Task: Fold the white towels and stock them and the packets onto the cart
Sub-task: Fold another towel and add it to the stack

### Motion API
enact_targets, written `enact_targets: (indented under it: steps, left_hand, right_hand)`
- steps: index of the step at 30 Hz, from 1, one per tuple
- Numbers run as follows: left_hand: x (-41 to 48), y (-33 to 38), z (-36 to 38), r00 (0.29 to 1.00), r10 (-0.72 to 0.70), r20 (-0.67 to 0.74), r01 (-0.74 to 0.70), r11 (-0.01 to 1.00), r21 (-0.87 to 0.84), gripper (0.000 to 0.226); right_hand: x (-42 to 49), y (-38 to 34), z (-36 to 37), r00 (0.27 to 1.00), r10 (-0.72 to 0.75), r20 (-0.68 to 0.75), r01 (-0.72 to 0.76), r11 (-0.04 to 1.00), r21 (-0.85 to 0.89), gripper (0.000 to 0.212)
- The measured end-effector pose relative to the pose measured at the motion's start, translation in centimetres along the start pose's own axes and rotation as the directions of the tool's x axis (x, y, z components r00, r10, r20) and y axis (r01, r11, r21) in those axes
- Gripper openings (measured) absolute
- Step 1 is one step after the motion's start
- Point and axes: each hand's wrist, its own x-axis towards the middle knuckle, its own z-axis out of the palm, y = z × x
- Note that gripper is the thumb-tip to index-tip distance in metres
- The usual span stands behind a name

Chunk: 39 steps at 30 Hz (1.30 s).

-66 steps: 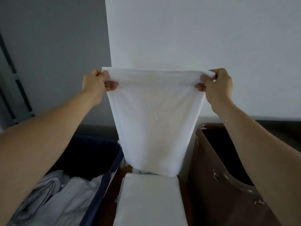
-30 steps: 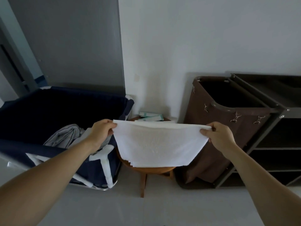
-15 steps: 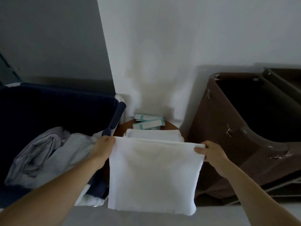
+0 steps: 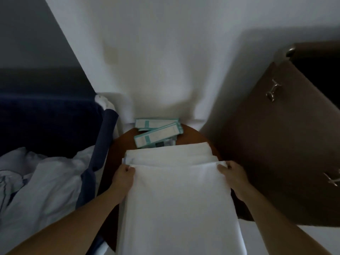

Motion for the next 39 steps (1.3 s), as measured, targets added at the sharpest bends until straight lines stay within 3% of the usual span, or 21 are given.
enact_targets:
  steps: [8,15,20,26,29,30,32,34,36,39]
  left_hand:
    - [1.8,-2.0,1.6,1.000,0.012,-0.018,-0.012,1.000,0.019,0.019]
    - [-0.4,1.3,1.1,0.969,0.182,-0.167,-0.206,0.968,-0.143,0.008]
    - [2.0,0.5,1.2,0.984,0.124,-0.124,-0.123,0.992,0.020,0.020]
    - [4.0,-0.6,1.9,0.992,0.090,-0.087,-0.081,0.992,0.098,0.046]
    - [3.6,-1.3,1.6,0.978,0.181,-0.100,-0.137,0.930,0.340,0.071]
    - [3.0,-1.7,1.5,0.961,0.270,-0.063,-0.199,0.830,0.522,0.078]
    - [1.5,-2.4,1.6,0.852,0.512,0.113,-0.392,0.480,0.785,0.079]
    - [-0.4,-3.0,2.8,0.714,0.619,0.326,-0.559,0.224,0.799,0.072]
    - [-1.6,-4.5,4.8,0.689,0.584,0.428,-0.626,0.183,0.758,0.070]
    - [-1.3,-6.6,6.3,0.802,0.487,0.346,-0.532,0.318,0.785,0.077]
  right_hand:
    - [2.1,2.0,1.5,0.996,0.081,-0.041,-0.082,0.997,-0.017,0.020]
    - [3.5,-0.1,0.6,0.991,-0.043,-0.128,0.054,0.995,0.088,0.013]
    - [5.1,0.4,2.1,0.997,0.026,-0.075,-0.020,0.997,0.076,0.016]
    - [5.5,2.5,3.3,0.992,0.001,-0.123,-0.009,0.998,-0.064,0.052]
    - [4.6,3.3,3.2,0.999,-0.036,-0.017,0.032,0.986,-0.162,0.072]
    - [4.3,3.6,3.1,0.997,-0.081,-0.015,0.074,0.961,-0.266,0.079]
    - [3.0,3.8,3.1,0.961,-0.270,-0.065,0.183,0.791,-0.584,0.085]
    - [1.3,4.2,3.6,0.851,-0.526,0.020,0.337,0.516,-0.788,0.077]
    - [0.0,4.9,4.6,0.779,-0.602,0.173,0.454,0.352,-0.819,0.075]
    - [0.5,7.1,5.6,0.802,-0.511,0.308,0.489,0.267,-0.830,0.077]
